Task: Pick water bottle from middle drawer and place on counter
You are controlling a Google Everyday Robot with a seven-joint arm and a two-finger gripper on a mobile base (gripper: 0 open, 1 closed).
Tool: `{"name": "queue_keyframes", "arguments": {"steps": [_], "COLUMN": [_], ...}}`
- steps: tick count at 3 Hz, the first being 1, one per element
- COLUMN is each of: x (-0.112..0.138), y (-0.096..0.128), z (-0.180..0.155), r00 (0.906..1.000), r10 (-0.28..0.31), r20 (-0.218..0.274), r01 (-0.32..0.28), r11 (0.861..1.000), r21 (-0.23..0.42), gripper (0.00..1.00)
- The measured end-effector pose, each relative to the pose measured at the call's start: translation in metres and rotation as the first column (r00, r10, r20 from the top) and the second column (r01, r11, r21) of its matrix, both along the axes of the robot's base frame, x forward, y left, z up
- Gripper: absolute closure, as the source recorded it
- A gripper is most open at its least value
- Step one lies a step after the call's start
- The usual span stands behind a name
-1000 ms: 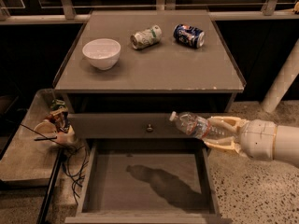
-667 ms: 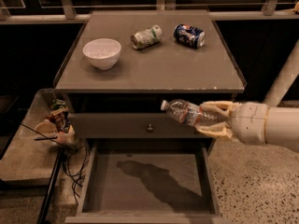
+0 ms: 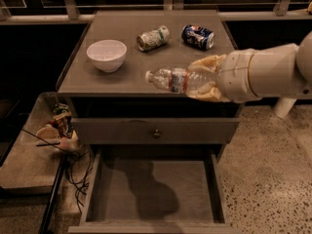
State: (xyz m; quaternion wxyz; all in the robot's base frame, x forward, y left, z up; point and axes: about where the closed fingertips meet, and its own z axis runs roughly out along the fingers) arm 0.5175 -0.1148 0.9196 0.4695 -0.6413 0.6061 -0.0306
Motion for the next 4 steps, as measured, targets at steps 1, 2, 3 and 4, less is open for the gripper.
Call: {"name": "queue_keyframes", "arguments": {"steps": [1,2,3,4], "x": [0.004,-0.005,0.014,0.042], "y": [0.013,0.014,0.009,0.016], "z": [0.001,-0.003,-0.002,0.010], "r00": [0.9998,0.9998,0.9998,0.9975], "r10": [0.018,0.018,-0.016,-0.066], "r20": [0.002,0.002,-0.014,-0.027], "r01": [-0.018,-0.018,0.017,0.068], "r11": [1.000,1.000,0.997,0.993], "r21": [-0.013,0.022,0.079,0.094], "gripper": [1.00,1.00,1.00,1.00]}}
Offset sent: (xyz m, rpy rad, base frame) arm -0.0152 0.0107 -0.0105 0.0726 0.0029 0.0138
